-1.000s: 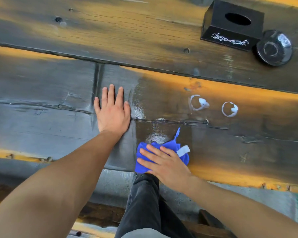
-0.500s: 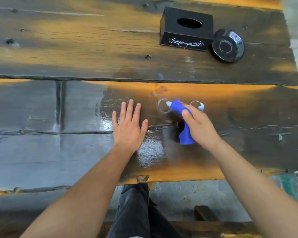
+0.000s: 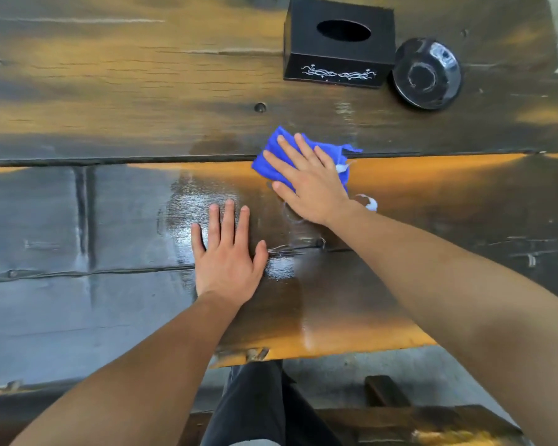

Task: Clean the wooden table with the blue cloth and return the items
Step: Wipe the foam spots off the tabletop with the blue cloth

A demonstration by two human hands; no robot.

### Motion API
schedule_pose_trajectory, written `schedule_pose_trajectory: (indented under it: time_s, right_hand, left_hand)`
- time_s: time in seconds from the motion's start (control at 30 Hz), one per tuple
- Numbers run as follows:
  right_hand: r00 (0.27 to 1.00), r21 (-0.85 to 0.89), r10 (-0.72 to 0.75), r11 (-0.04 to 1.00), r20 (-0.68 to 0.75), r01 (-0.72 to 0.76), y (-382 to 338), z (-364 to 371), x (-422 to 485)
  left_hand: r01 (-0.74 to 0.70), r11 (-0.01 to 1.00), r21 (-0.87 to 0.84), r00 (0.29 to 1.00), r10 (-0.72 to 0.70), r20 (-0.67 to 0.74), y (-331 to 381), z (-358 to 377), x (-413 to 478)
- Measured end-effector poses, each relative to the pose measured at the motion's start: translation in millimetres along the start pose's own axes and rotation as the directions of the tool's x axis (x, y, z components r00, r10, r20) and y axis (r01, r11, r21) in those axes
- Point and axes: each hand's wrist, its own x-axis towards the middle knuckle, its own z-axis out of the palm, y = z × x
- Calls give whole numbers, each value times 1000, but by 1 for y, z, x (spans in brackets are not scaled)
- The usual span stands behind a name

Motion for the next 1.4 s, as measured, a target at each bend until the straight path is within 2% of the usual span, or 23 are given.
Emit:
schedule_pose_trajectory:
  time_s: [0.17,0.27,0.77,0.9,0.97,1.03,1.07,1.13,1.2,1.23,1.3,1.37,1.4]
  right_hand:
    - [987,-44,-155,987,46,157,-4,10,-48]
    - [976,-34,-199,979,91,203,-4,15,-85]
    - [976,-14,-187,982,115,190,-38,50,-199]
    - [966,75,-204,978,158,194,-49,58,-230]
    - [961,188,-194,970,199,157,-55,58,-247]
    - [952,400,-199,912,234,93,-58,54,-261]
    - [947,524,-195,851,254,35,-58,49,-266]
    - [925,726,-159,670,345,-156,-53,30,-271]
    - [872,800,-80,445,484,-403,-34,5,-268]
    - [857,808,-12,340,515,-481,-21,-8,-263]
    - [866,837,192,232,461,-496,11,-30,-247]
    - [853,878,410,209,322,-432,46,-48,-222]
    - [831,885,496,229,253,-406,63,-53,-207]
  left_hand:
    - [1,1000,14,1000,-1,-4,0,1,1]
    - [2,1000,6,1000,-2,-5,1,0,0]
    - [3,1000,9,1000,-3,-13,1,-1,0]
    - [5,1000,-3,1000,-5,-10,2,-3,0]
    - [9,1000,-11,1000,-9,-11,3,-4,-1]
    - [8,1000,-16,1000,-9,-14,3,-4,-1]
    - [7,1000,-17,1000,-7,-15,3,-4,-2]
    - [8,1000,-19,1000,-9,-16,3,-4,-2]
    - [11,1000,-20,1000,-12,-17,3,-4,-2]
    - [10,1000,-21,1000,-10,-18,3,-4,-2]
    - [9,1000,-23,1000,-9,-17,2,-4,-2]
    - [12,1000,-18,1000,-12,-20,2,-3,-2]
    - [12,1000,-13,1000,-13,-22,3,-3,-2]
